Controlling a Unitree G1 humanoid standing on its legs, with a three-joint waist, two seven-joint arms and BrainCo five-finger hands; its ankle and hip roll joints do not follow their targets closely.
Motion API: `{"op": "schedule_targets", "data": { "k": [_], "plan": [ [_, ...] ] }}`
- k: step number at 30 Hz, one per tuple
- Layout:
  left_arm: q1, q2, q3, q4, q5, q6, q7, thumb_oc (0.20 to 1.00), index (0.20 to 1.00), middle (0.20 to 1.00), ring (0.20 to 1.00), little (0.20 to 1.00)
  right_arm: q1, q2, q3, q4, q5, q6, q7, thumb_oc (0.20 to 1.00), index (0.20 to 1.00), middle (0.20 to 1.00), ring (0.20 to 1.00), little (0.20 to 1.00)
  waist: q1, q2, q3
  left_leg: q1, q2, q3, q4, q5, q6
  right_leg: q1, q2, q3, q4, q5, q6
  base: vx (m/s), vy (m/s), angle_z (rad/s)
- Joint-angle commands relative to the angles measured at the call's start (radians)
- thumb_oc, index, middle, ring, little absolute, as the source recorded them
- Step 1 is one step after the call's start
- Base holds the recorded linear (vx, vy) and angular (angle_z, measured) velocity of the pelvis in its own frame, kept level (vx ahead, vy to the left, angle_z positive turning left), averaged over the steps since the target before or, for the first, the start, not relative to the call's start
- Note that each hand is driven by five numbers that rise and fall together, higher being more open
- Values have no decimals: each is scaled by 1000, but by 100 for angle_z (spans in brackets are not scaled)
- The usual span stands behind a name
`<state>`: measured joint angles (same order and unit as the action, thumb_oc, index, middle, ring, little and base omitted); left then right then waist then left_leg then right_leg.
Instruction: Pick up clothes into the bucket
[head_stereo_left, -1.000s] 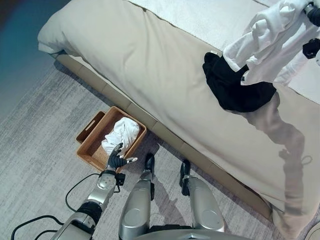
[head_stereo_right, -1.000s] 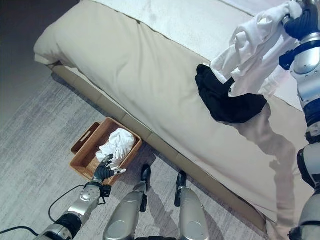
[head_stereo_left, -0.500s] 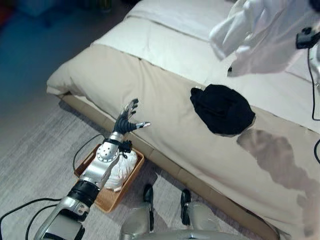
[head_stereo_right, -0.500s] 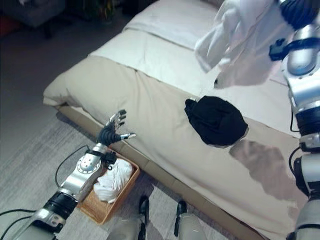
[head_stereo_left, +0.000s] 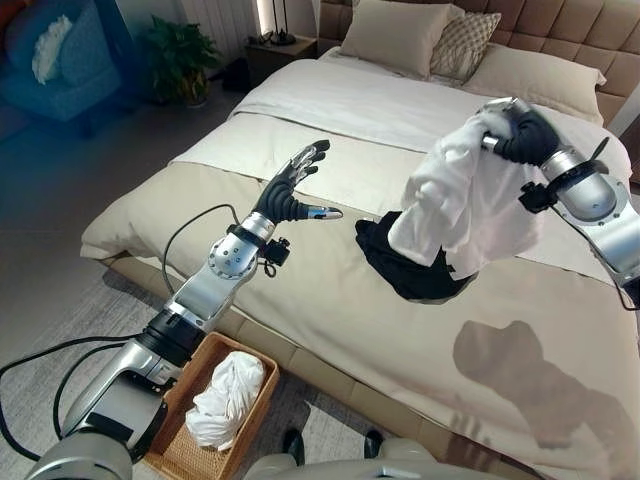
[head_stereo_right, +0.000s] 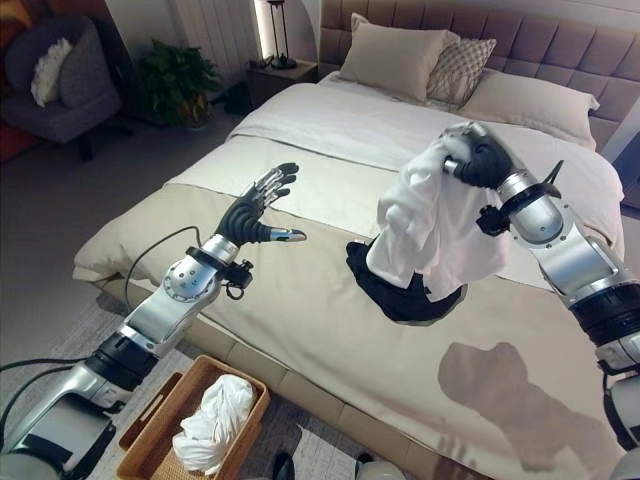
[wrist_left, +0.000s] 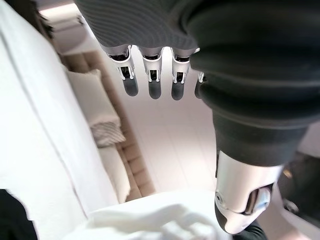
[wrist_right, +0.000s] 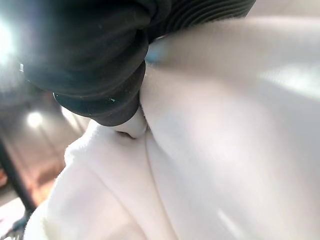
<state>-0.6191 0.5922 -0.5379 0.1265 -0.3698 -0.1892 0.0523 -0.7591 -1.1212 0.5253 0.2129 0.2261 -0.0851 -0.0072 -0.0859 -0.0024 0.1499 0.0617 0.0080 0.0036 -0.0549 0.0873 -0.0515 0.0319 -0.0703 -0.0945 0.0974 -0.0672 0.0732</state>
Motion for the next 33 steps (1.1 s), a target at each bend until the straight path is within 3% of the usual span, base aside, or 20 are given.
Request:
{"op": "schedule_targets", "data": {
  "k": [1, 6, 17, 22, 25, 33],
  "plan": [
    [-83, 22, -61, 9, -32, -18, -19, 1000, 1000, 1000, 1000, 1000, -32, -25, 23, -82, 32, -20, 29, 200, 200, 200, 200, 200, 23, -60, -107, -22, -20, 28, 91, -120, -6, 15, -71, -23, -71, 83, 84, 0, 0, 0],
    [-130, 10, -121, 27, -45, -6, -38, 1000, 1000, 1000, 1000, 1000, -36, -9, 43, -149, 64, -27, 51, 200, 200, 200, 200, 200, 24, -53, -113, -11, -18, 28, 84, -119, -5, 27, -72, -20, -80, 85, 83, 0, 0, 0],
    [-227, -143, -246, 122, -154, 30, -55, 1000, 1000, 1000, 1000, 1000, -62, 108, 56, -279, 115, -46, 42, 200, 200, 200, 200, 200, 11, -39, -119, 7, -17, 19, 76, -116, -2, 44, -72, -26, -84, 81, 81, 0, 0, 0],
    [-282, -168, -362, 94, -347, 62, -114, 1000, 1000, 1000, 1000, 1000, -87, 150, 72, -319, 138, -53, 30, 200, 200, 200, 200, 200, 1, -29, -117, 10, -17, 15, 68, -111, -3, 45, -73, -33, -83, 82, 82, -1, 3, 1],
    [-303, -164, -398, 88, -384, 80, -123, 1000, 1000, 1000, 1000, 1000, -81, 157, 68, -335, 141, -54, 23, 200, 200, 200, 200, 200, -4, -27, -116, 9, -18, 11, 65, -107, -4, 44, -74, -38, -84, 84, 83, 1, 11, 4],
    [-307, -281, -349, 210, -218, 95, -68, 1000, 1000, 1000, 1000, 1000, -28, 218, -33, -404, 100, -64, -11, 200, 200, 200, 200, 200, -4, -27, -100, -4, -23, 1, 74, -111, 5, 34, -77, -42, -71, 79, 82, 1, 3, 2]
  ]
}}
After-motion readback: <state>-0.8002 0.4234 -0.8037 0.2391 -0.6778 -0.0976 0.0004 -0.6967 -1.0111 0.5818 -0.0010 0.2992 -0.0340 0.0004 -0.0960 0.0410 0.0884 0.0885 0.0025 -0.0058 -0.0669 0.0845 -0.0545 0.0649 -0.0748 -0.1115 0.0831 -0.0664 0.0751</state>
